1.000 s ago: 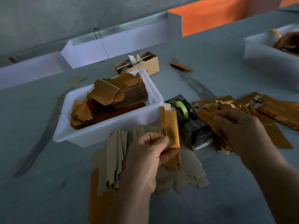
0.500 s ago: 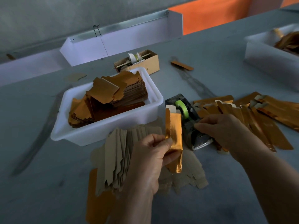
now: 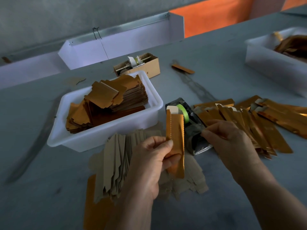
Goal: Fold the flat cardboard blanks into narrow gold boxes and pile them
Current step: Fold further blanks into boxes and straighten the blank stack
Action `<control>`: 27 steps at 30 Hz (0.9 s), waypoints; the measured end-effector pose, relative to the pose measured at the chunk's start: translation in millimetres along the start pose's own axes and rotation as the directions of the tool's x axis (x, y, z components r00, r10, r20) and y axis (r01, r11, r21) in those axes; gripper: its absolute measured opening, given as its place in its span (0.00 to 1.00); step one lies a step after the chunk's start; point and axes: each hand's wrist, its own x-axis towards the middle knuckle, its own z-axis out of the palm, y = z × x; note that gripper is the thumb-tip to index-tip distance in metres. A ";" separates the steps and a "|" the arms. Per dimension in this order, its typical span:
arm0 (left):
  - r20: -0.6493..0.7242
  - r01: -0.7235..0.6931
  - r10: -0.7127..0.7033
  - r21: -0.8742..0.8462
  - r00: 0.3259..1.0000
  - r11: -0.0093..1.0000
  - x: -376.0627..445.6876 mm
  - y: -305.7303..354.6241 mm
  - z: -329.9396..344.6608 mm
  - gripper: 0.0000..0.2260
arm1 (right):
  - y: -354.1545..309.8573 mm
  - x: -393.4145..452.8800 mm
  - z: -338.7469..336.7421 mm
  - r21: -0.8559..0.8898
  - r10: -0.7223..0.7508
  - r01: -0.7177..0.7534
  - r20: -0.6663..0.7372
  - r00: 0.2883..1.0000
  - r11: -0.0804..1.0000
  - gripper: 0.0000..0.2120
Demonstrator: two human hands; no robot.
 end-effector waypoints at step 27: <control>0.131 0.008 -0.028 0.144 0.991 0.990 19.5 -2.4 47.7 0.01 | 16.0 -5.9 9.2 -0.275 -0.186 0.158 -0.080 0.979 0.948 0.04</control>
